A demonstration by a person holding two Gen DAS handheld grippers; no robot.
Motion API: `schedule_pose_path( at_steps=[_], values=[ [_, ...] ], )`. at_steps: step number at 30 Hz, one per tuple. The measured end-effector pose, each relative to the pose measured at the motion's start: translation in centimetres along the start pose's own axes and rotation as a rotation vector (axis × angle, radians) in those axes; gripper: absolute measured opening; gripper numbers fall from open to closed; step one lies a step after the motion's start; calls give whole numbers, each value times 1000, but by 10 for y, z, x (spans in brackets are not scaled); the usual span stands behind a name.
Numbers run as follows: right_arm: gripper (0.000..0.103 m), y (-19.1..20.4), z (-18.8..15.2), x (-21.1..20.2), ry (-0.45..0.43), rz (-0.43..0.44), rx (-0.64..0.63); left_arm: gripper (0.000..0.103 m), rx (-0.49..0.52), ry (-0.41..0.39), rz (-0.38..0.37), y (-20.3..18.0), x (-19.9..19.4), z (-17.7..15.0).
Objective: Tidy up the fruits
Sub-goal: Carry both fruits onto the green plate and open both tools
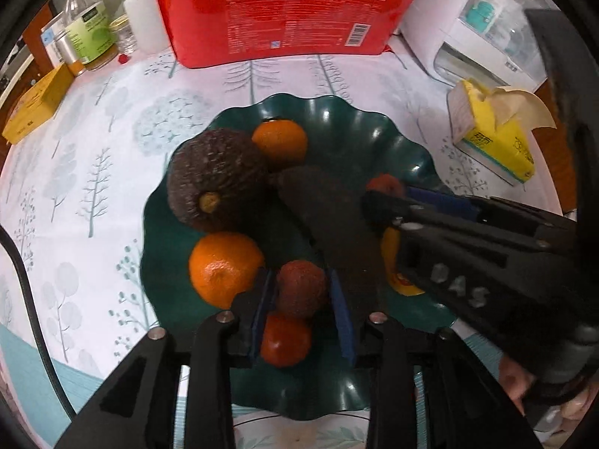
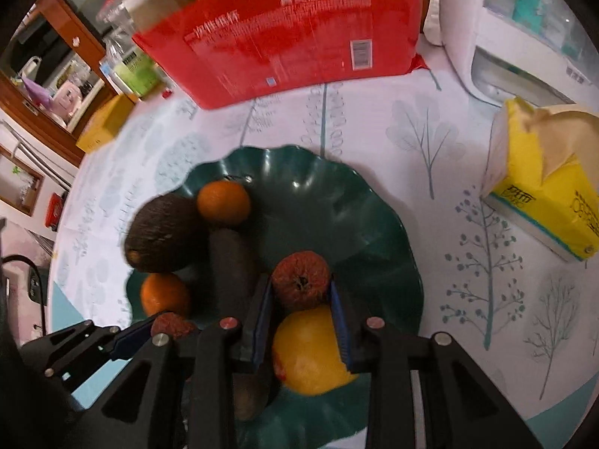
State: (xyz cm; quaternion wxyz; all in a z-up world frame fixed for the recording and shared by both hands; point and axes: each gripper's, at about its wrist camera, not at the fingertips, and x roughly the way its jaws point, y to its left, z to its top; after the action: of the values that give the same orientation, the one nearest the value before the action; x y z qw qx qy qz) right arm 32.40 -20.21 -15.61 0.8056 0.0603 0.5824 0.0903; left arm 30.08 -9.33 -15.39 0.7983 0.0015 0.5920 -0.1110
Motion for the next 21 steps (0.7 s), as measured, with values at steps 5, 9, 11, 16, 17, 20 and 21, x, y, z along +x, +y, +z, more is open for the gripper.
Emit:
schedule_pose_path(
  at_steps=[5, 9, 11, 16, 17, 20, 21],
  values=[
    [38, -1, 0, 0, -9, 11, 0, 54, 31, -17, 25, -6, -2, -1],
    [39, -5, -1, -6, -22, 51, 22, 82, 15, -45, 4, -7, -13, -2],
    [39, -4, -1, -9, -31, 51, 20, 82, 21, -54, 15, -7, -16, -3],
    [39, -4, -3, -16, -41, 63, 26, 82, 25, -54, -4, -9, -23, -7],
    [39, -4, -4, -17, -43, 63, 26, 82, 28, -55, 0, -10, -25, -7],
    [39, -4, -6, -21, -45, 59, 28, 82, 30, -56, -2, -11, -31, -11],
    [39, -4, -7, -23, -47, 59, 28, 82, 30, -56, -1, -11, -32, -12]
  ],
)
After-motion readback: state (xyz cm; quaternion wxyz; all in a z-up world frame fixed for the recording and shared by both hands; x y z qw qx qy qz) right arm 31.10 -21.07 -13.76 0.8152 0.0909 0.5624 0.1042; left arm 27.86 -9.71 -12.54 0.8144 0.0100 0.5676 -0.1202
